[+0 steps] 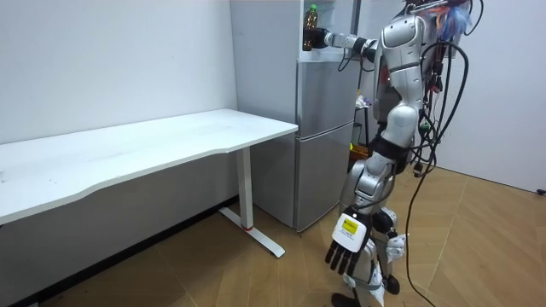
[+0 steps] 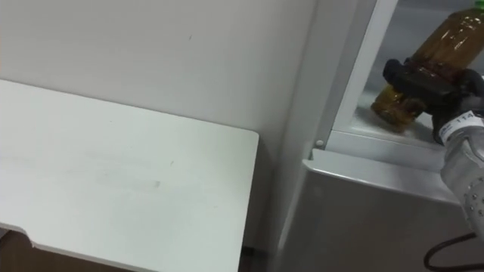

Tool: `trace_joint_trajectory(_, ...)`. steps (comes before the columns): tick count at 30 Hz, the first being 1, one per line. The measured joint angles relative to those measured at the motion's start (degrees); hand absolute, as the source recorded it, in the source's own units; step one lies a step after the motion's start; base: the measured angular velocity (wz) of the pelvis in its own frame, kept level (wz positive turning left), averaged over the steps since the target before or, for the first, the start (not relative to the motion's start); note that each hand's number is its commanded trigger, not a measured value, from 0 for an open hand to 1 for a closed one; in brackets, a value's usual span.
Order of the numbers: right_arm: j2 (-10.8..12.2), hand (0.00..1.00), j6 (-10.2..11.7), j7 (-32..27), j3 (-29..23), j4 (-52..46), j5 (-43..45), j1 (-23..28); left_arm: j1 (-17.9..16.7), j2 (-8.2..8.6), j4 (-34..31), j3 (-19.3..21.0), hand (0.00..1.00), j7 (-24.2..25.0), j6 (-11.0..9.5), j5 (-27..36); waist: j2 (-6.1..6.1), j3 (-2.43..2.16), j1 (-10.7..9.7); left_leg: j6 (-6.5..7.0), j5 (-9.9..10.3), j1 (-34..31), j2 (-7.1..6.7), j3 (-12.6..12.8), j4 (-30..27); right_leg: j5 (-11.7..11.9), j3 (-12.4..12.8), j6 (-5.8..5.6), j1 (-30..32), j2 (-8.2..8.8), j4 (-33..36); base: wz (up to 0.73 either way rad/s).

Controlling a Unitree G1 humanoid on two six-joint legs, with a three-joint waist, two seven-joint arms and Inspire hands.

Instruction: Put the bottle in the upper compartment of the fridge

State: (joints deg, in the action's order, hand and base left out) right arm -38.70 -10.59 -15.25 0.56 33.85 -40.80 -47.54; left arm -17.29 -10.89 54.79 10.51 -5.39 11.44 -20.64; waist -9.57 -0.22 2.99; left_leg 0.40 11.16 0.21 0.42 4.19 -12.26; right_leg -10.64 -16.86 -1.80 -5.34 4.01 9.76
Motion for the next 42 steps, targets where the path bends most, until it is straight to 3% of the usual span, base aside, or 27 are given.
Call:
trace_joint_trajectory(8, -0.08, 1.00, -0.12, 1.67, -0.02, 4.50, 3.20, -2.44, 0.01, -0.14, 0.10, 0.43, 0.00, 0.44, 1.06, 0.00, -0.04, -0.05, 0.23, 0.00, 0.00, -0.16, -0.06, -0.97, -0.18, 0.00, -0.54, 0.00, -0.20, 0.00, -0.01, 0.04)
trace_joint_trajectory(16, -2.53, 1.00, -0.51, 2.42, 2.54, 14.61, 5.93, -5.78, -0.20, -0.99, 0.32, 0.63, 0.00, 1.06, 2.19, 0.20, -0.99, -0.85, 1.76, -0.04, -0.03, -0.51, -0.16, -1.82, -0.97, 0.00, -2.05, 0.00, -0.70, 0.04, -0.04, 0.08)
trace_joint_trajectory(24, -3.08, 1.00, -0.64, 5.35, 3.32, 19.95, 11.29, -8.34, -0.31, -1.13, 0.31, 0.79, 0.00, 1.04, 2.23, 0.41, -0.76, -0.55, 2.87, -0.19, 0.04, -0.89, -0.13, -2.79, -1.27, 0.00, -2.90, 0.00, -0.57, -0.03, -0.02, 0.04)
trace_joint_trajectory(27, -4.20, 1.00, -0.68, 5.46, 4.35, 20.78, 11.37, -8.47, -0.72, -1.14, 0.27, 0.78, 0.00, 1.00, 2.03, 1.84, -0.79, -0.54, 3.62, -0.23, 0.01, -0.89, -0.13, -2.80, -1.25, 0.00, -3.05, 0.01, -0.75, -0.04, -0.01, 0.00)
trace_joint_trajectory(39, -4.96, 1.00, -0.63, 5.20, 4.49, 21.64, 11.79, -8.62, -1.59, -1.63, 0.26, 2.87, 0.00, 1.00, 1.15, 3.05, -0.91, -0.60, 4.48, -0.31, -0.08, -0.72, -0.15, -2.61, -0.90, 0.00, -3.42, 0.01, -0.84, -0.07, -0.06, 0.01)
trace_joint_trajectory(40, -5.02, 0.97, -0.63, 5.13, 4.49, 21.65, 11.80, -8.62, -1.59, -1.65, 0.26, 2.88, 0.00, 1.00, 1.06, 3.05, -0.90, -0.59, 4.60, -0.32, -0.08, -0.72, -0.15, -2.61, -0.89, 0.01, -3.43, 0.01, -0.85, -0.07, -0.06, 0.00)
trace_joint_trajectory(41, -5.09, 0.58, -0.63, 4.90, 4.49, 21.65, 11.87, -8.62, -1.59, -1.65, 0.26, 2.88, 0.00, 1.01, 1.00, 3.01, -0.90, -0.59, 4.68, -0.32, -0.08, -0.72, -0.14, -2.61, -0.86, 0.00, -3.43, 0.01, -0.85, -0.07, -0.06, 0.00)
trace_joint_trajectory(42, -5.09, 0.36, -0.63, 4.66, 4.49, 21.64, 11.87, -8.62, -1.63, -1.65, 0.26, 2.91, 0.00, 1.02, 1.00, 2.99, -0.90, -0.59, 4.80, -0.32, -0.08, -0.73, -0.14, -2.63, -0.82, 0.00, -3.45, 0.01, -0.86, -0.08, -0.08, 0.00)
